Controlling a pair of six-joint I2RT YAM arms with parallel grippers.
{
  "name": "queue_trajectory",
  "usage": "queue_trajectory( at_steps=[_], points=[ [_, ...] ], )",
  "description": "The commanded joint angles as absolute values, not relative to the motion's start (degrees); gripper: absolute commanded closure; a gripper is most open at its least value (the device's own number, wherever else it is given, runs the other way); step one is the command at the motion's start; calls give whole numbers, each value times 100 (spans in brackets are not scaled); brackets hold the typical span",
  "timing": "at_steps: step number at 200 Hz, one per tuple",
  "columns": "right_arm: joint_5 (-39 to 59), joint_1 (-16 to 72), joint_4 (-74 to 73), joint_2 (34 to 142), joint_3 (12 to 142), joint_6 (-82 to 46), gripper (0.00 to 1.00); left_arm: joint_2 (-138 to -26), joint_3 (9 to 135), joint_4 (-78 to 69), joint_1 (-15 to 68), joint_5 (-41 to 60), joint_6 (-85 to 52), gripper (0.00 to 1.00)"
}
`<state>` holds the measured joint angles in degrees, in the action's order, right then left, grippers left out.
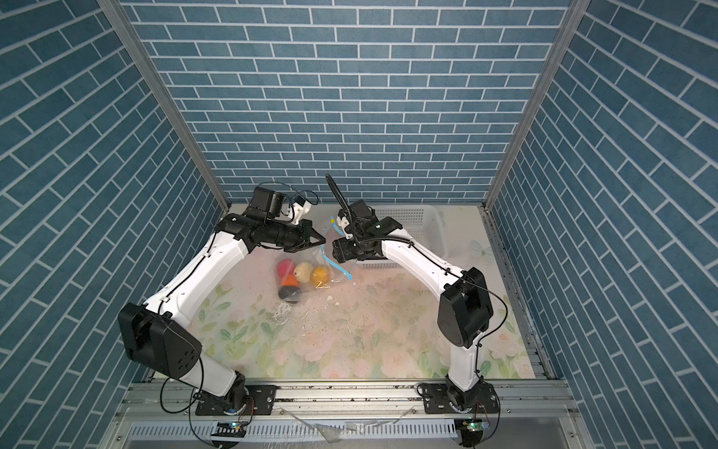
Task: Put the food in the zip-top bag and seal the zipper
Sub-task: 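Lower the yellow potato into the bag and open the right gripper, then raise the right gripper and lower it onto the red chili pepper in the basket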
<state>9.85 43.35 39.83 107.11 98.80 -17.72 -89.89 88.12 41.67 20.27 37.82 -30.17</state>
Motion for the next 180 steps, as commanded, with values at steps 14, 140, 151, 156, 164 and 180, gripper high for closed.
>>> queue_trajectory(
  at_steps=[14, 140, 151, 156, 164, 180],
  points=[
    [1001, 4333, 4060, 10691, 9871, -1740, 28, -8841, 8731, 4106, 2045, 3823, -2957, 100],
    [349, 3895, 4726, 9505, 9669, -1195, 30, -8886, 8595, 3983, 2042, 3806, -2988, 100],
    [302, 3683, 4797, 9450, 9621, -1049, 31, -8877, 8587, 3968, 2032, 3814, -3003, 100],
    [319, 3574, 4807, 9436, 9595, -996, 32, -8872, 8581, 3964, 2045, 3821, -3014, 100],
    [373, 3358, 4804, 9427, 9552, -925, 33, -8886, 8578, 3953, 2045, 3836, -3015, 100],
    [430, 2918, 4793, 9480, 9527, -834, 35, -8895, 8591, 3936, 2038, 3883, -3029, 100]
  ],
)
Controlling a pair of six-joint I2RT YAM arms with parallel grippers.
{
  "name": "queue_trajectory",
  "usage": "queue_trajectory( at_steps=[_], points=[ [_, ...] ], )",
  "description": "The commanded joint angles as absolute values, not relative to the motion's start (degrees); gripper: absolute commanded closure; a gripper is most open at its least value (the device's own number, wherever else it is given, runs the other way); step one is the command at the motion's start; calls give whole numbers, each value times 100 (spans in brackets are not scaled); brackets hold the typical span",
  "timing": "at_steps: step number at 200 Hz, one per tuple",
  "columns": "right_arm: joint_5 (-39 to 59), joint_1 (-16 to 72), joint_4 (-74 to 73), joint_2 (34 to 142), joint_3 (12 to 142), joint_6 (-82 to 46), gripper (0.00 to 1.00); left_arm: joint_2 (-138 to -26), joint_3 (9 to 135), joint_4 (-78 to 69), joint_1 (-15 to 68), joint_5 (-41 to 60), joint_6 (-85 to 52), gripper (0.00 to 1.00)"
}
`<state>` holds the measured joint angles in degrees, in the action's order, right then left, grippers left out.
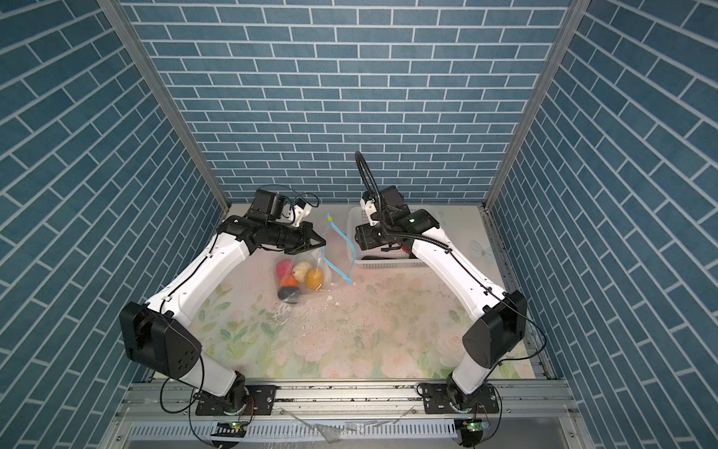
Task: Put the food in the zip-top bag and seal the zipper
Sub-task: 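Raise the right gripper and lower it onto the red chili pepper in the basket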
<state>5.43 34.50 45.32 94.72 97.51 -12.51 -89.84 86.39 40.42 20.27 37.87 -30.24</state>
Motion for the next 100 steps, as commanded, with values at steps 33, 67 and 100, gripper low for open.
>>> queue_trajectory(
  at_steps=[33, 67, 100],
  points=[
    [463, 2289, 4708, 9925, 9587, -329, 36, -8901, 8601, 3943, 2038, 3911, -3023, 100],
    [466, 1829, 4488, 10622, 9728, -148, 42, -8945, 8612, 3928, 2044, 3955, -3024, 100],
    [468, 1603, 4397, 11341, 10032, -82, 47, -9007, 8647, 3987, 2042, 3974, -2997, 100]
  ],
)
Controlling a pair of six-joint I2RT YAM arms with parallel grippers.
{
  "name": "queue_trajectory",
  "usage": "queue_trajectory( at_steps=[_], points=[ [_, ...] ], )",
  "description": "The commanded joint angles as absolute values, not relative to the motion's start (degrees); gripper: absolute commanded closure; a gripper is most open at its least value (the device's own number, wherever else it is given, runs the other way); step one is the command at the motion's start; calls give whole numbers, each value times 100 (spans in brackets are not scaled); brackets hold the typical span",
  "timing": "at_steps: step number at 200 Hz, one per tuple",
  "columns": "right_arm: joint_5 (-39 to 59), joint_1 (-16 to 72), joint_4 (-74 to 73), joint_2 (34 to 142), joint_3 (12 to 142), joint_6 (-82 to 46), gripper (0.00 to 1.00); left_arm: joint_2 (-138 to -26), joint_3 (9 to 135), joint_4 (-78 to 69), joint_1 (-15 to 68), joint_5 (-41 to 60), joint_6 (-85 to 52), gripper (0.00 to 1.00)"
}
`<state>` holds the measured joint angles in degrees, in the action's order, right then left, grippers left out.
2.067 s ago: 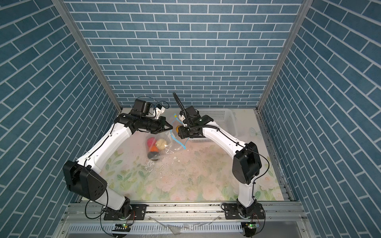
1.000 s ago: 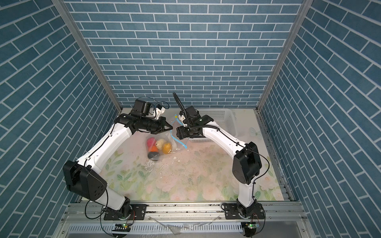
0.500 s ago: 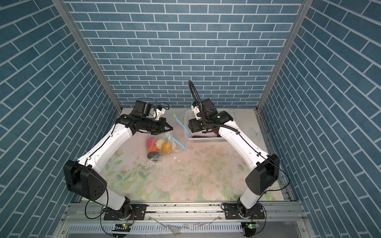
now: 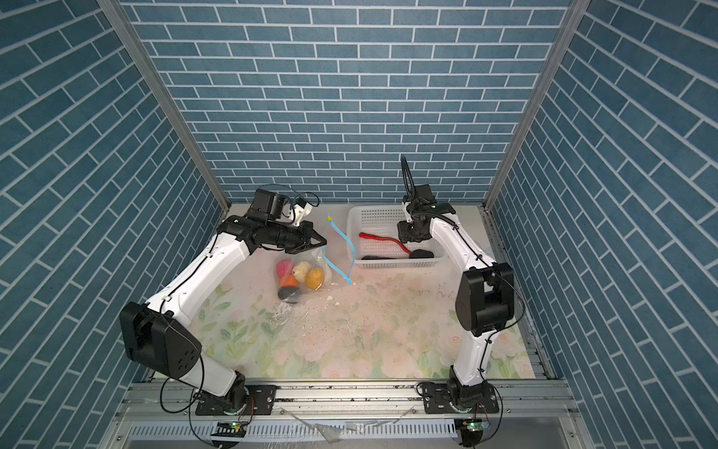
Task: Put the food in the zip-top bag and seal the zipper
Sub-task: 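Raise the right gripper and lower it onto the red chili pepper in the basket, then close the right gripper on the red chili pepper and lift it toward the bag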
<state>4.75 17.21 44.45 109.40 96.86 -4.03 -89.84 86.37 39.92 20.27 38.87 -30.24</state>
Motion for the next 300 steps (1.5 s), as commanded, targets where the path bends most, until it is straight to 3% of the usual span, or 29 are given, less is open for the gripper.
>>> queue_trajectory(
  at_steps=[1, 142, 246, 300],
  points=[
    [467, 1601, 4396, 11362, 10043, -81, 47, -9003, 8648, 3993, 2045, 3973, -2992, 100],
    [1376, 1504, 4412, 13266, 11272, -126, 62, -9202, 8947, 4187, 2046, 3885, -2966, 100],
    [1255, 1555, 4362, 13526, 11275, -156, 79, -9211, 8912, 4185, 2046, 3868, -2964, 100],
    [1152, 1626, 3779, 13004, 10663, -41, 86, -9210, 8917, 4206, 2032, 3863, -2938, 100]
  ],
)
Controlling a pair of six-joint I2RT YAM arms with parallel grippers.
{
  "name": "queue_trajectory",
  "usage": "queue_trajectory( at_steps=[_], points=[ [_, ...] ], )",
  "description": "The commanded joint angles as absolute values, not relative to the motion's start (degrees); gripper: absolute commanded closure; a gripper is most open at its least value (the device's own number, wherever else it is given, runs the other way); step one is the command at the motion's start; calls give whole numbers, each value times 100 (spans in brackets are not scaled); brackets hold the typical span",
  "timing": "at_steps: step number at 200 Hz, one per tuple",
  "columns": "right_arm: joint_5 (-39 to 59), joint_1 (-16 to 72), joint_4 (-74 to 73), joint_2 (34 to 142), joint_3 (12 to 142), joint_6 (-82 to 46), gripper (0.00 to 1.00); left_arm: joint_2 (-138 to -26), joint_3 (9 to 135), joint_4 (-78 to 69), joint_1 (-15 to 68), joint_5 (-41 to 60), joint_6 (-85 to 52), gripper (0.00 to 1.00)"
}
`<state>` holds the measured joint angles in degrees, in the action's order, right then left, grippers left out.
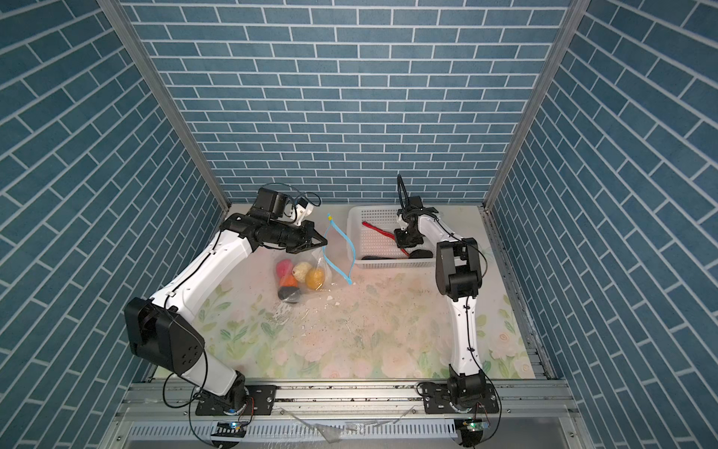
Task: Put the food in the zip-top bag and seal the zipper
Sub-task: 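Close the right gripper on the red chili pepper and lift it toward the bag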
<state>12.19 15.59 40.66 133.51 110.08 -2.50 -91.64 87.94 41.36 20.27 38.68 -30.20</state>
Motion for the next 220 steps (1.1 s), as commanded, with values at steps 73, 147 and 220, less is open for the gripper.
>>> queue_trajectory(
  at_steps=[73, 147, 220],
  points=[
    [973, 1626, 3792, 12439, 10460, 44, 90, -9207, 8912, 4184, 2039, 3867, -2936, 100],
    [586, 1626, 4061, 11657, 10217, 148, 96, -9226, 8946, 4185, 2037, 3895, -2934, 100],
    [107, 1737, 4467, 10522, 9607, 132, 97, -9447, 9309, 4345, 2031, 3925, -2917, 100]
  ],
)
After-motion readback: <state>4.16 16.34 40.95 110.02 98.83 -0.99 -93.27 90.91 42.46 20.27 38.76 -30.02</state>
